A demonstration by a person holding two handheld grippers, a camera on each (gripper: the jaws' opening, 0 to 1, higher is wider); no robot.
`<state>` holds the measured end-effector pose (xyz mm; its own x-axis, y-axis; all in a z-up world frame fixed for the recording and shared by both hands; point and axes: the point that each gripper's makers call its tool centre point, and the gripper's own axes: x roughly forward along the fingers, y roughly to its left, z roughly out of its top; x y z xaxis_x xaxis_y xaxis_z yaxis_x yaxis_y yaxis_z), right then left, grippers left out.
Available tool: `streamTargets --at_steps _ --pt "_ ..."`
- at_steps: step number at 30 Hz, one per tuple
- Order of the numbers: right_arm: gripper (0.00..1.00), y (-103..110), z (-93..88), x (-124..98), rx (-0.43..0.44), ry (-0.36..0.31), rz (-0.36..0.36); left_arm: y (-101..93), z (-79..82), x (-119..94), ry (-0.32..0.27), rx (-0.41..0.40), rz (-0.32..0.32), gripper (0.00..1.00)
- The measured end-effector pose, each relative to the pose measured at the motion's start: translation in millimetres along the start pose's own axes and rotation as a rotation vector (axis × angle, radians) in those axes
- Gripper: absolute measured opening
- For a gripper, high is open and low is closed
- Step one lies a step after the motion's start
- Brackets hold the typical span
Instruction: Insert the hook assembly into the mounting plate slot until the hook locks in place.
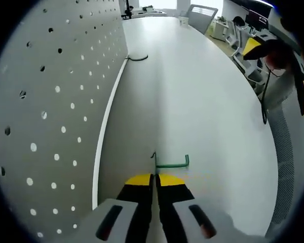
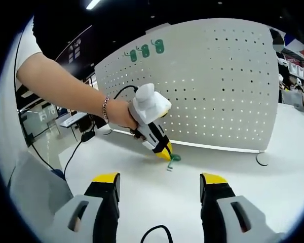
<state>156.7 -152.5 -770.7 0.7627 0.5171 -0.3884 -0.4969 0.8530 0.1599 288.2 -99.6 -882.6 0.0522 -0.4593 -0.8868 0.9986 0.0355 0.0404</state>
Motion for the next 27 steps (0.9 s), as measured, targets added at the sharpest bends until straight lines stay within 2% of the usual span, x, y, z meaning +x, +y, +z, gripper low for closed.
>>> streamTargets --at_steps 9,13,14,21,27 --pt "0.61 -1.3 0.1 -0.3 0.0 -0.001 -0.003 -0.2 0.2 0.4 -0.004 -0.004 -0.002 0.03" --pt "0.61 -2.1 0.8 -0.8 0.0 -0.004 -0.006 3.5 1.0 -0.3 -0.073 -0.089 0.017 0.02" --pt "0.61 -2.3 1.0 -0.9 0.001 -0.005 -0.007 4.1 -0.2 -0.9 -0.082 -0.088 0.019 0.02" --pt "0.61 -1.6 0.8 -0.4 -0.001 -0.005 -0.006 4.9 -1.8 -2.6 -0.115 -0.125 0.028 0.02" --pt "0.61 -2.1 0.2 -0.2 -0.003 -0.003 -0.006 5.2 -1.3 -2.1 -0.114 -0.119 0.032 0.02"
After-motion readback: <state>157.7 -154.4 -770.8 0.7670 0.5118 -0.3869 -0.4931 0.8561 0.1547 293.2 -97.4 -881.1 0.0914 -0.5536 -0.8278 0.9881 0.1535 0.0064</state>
